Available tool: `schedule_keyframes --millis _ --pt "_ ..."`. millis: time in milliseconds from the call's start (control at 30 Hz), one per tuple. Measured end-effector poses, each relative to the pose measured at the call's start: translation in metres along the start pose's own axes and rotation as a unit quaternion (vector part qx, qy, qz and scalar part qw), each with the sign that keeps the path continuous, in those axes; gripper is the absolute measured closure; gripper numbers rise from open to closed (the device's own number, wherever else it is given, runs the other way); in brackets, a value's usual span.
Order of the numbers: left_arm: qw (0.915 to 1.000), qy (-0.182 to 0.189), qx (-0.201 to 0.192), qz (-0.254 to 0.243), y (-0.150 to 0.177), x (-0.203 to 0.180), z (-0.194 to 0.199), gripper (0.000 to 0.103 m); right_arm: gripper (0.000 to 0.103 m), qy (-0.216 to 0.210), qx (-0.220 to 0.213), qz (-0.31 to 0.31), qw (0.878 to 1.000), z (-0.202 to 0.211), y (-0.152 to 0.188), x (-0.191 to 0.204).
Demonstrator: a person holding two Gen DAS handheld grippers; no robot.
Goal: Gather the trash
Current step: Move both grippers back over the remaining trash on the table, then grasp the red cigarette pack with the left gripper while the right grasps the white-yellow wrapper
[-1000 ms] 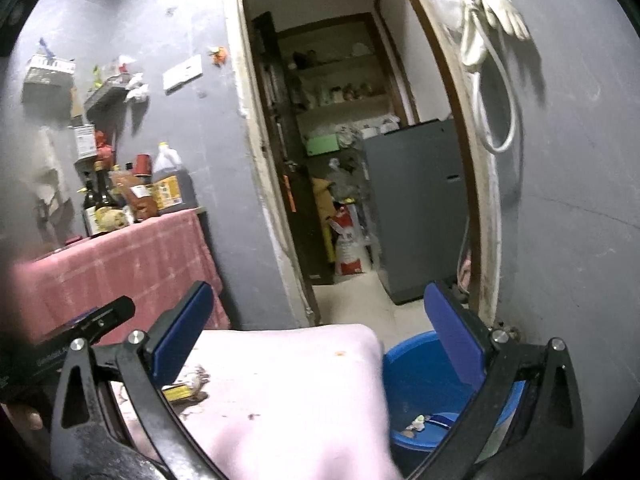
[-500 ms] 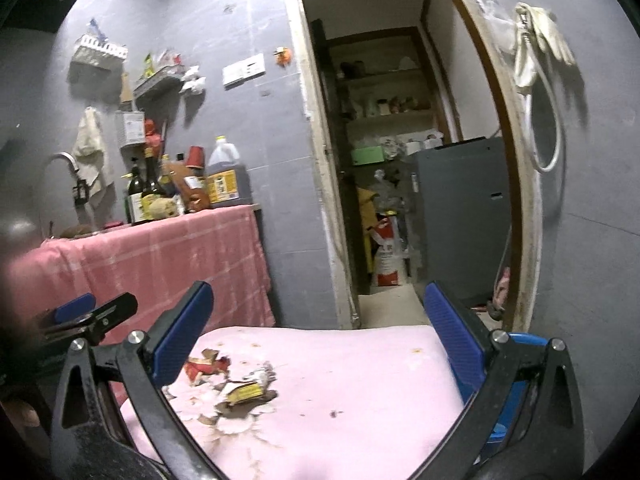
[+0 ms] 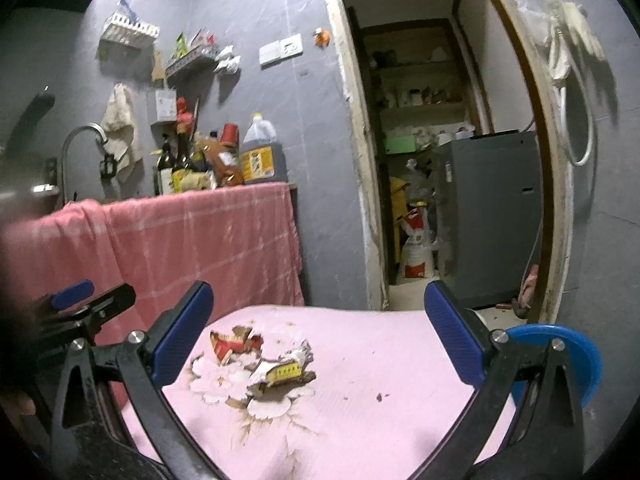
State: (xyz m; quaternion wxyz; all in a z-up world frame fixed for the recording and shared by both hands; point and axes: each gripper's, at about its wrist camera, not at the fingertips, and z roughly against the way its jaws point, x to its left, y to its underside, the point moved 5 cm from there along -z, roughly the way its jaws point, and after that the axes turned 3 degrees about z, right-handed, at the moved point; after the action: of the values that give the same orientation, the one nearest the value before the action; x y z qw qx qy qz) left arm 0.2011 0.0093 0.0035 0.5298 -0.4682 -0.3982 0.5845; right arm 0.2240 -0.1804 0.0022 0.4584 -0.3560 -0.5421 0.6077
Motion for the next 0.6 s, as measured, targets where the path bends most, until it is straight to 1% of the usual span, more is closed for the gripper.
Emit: schedule_keyframes --millis 267,467,600 --pt "0.9990 -0.002 0.043 -0.014 0.028 0.005 -0.021 0.001 0.000 -0.018 0.043 0.000 0.999 -0.026 0.024 -0.003" --pt "0.9982 -0.001 0.058 -0.014 0.038 0.010 -0.036 0.001 0.000 -0.030 0.069 -0.012 0.997 -0.046 0.034 -0.008" --pt "0.9975 -0.003 0.070 -0.011 0.039 0.014 -0.051 0.001 0.001 -0.040 0.107 -0.027 0.993 -0.068 0.044 -0.012"
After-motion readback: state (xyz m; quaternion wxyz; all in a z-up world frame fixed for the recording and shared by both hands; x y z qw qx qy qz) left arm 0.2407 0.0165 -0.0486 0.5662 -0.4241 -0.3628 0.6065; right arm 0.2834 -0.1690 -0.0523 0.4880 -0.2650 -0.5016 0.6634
